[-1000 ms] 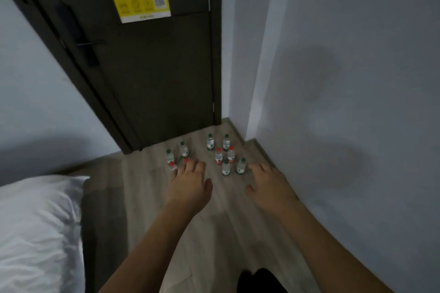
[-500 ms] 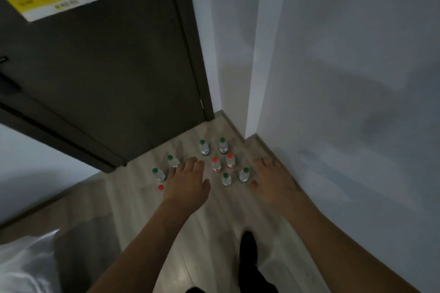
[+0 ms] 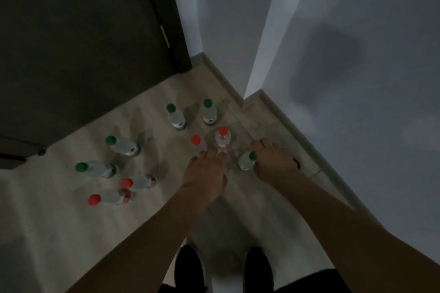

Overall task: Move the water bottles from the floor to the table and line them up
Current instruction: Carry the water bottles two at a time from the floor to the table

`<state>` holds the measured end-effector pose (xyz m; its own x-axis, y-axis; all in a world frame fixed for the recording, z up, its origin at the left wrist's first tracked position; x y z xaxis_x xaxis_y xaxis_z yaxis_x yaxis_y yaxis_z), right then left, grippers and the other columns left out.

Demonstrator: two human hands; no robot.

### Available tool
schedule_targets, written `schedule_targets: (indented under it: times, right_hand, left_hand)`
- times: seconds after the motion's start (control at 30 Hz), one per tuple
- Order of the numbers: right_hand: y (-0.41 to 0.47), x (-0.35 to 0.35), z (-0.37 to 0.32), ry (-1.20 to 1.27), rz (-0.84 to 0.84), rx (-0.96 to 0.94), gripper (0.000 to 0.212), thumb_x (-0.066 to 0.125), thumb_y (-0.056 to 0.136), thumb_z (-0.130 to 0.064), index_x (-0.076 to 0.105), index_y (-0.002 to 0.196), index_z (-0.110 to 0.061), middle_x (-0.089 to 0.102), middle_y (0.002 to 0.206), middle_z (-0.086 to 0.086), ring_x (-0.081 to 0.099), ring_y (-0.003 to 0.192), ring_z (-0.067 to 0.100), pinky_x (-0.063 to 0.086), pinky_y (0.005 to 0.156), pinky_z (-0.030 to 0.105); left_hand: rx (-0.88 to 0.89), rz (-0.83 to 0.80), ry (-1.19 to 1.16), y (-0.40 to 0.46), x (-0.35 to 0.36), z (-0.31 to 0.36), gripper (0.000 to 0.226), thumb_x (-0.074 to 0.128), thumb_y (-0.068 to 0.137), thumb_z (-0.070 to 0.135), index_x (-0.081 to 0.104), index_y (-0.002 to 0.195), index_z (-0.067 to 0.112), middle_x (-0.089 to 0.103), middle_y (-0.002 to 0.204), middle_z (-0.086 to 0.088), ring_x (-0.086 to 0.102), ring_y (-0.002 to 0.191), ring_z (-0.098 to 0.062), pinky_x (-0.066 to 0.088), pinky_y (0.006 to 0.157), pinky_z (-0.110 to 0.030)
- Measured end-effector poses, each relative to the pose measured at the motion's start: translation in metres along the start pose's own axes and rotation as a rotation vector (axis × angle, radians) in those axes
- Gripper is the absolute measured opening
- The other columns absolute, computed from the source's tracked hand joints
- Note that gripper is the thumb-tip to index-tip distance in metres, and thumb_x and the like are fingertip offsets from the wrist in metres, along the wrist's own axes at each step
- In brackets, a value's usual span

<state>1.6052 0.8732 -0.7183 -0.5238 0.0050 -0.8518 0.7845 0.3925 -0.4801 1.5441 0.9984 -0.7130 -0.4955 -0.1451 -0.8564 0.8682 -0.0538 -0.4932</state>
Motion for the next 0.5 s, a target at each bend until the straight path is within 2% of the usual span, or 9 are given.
schedule_targets:
  times: [0.1,0.2,0.3,0.5]
  right_hand:
    - [0.057,0.090,0.018,0.000,-0.049,0.029,0.046,0.052,0.091,-0.020,0.042,0.135,-0.009,0.045,0.133,0.015,0.049,0.115,0.032,0.041,0.090,0.034]
    - [0.092,0.131,0.023,-0.118,0.001,0.008,0.040,0.050,0.090,-0.022,0.048,0.128,-0.009,0.048,0.128,0.014,0.047,0.113,0.029,0.035,0.091,0.032]
    - [0.114,0.145,0.033,-0.104,0.030,0.087,0.039,0.054,0.087,-0.019,0.049,0.125,-0.007,0.046,0.128,0.015,0.045,0.114,0.031,0.039,0.088,0.033]
    - [0.122,0.159,0.055,-0.007,0.025,0.218,0.042,0.054,0.092,-0.021,0.043,0.130,-0.007,0.040,0.134,0.018,0.051,0.111,0.031,0.043,0.089,0.032]
  left_hand:
    - [0.044,-0.053,0.030,0.060,0.092,-0.009,0.056,0.057,0.089,0.027,0.039,0.141,0.016,0.041,0.143,-0.008,0.045,0.128,-0.032,0.041,0.100,-0.040]
    - [0.082,-0.062,0.091,0.098,0.139,-0.013,0.044,0.053,0.093,0.019,0.045,0.136,0.013,0.045,0.134,-0.010,0.050,0.119,-0.034,0.044,0.091,-0.041]
    - [0.108,-0.039,0.154,0.114,0.157,-0.016,0.035,0.044,0.098,0.014,0.048,0.133,0.010,0.046,0.131,-0.013,0.053,0.113,-0.036,0.046,0.083,-0.041]
    - [0.104,-0.004,0.124,0.120,0.162,-0.020,0.032,0.046,0.096,0.009,0.050,0.129,0.009,0.045,0.130,-0.014,0.054,0.110,-0.035,0.046,0.078,-0.041]
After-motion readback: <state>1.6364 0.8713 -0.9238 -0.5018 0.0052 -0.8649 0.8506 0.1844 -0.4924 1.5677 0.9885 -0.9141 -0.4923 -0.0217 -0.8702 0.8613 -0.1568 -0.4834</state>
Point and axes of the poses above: each hand's wrist, its own y-axis towards the middle knuckle, its own x-axis out of the palm, z = x × y, the point moved 10 cm from there along y, towards the middle knuckle
